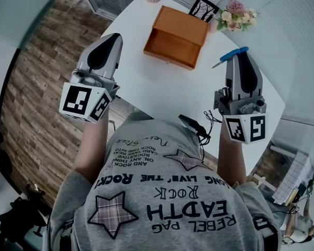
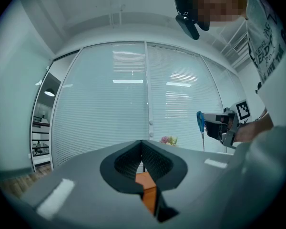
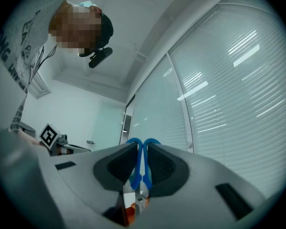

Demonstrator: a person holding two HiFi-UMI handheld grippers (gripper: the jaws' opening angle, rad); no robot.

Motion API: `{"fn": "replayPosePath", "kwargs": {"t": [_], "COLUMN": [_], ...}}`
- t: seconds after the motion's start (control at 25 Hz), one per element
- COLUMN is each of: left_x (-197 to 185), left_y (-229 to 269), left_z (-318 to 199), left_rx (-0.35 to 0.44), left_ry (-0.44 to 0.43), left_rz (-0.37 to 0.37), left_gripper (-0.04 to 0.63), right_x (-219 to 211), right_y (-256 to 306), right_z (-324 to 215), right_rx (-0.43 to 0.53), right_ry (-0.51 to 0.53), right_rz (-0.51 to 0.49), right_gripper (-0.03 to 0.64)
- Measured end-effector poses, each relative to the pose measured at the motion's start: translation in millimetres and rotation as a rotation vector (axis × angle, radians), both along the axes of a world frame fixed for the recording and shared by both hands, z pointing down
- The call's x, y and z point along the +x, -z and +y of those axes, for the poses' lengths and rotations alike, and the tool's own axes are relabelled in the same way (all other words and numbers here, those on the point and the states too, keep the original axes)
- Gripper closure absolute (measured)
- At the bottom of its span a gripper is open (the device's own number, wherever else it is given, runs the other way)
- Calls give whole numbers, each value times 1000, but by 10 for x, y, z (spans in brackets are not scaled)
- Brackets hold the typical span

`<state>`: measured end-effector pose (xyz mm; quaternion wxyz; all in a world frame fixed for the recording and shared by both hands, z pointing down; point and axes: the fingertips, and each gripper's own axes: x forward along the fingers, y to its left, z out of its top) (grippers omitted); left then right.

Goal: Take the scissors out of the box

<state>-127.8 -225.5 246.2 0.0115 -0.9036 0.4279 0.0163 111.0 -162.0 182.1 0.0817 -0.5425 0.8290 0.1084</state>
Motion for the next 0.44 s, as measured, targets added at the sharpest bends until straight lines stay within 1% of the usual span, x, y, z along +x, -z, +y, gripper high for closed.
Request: {"fn": "replayPosePath", "kwargs": {"t": [0.44], "left_x": [-46], "left_y": [17], "left_z": [-6], "left_rx": [-3], "left_ry": [5], "left_rz": [2], "left_gripper": [586], "right_x": [-29], "right_y": [38], "right_z": [11], "right_rx": [6], "right_ry": [-7], "right_rz": [9], "right_gripper": [540]}}
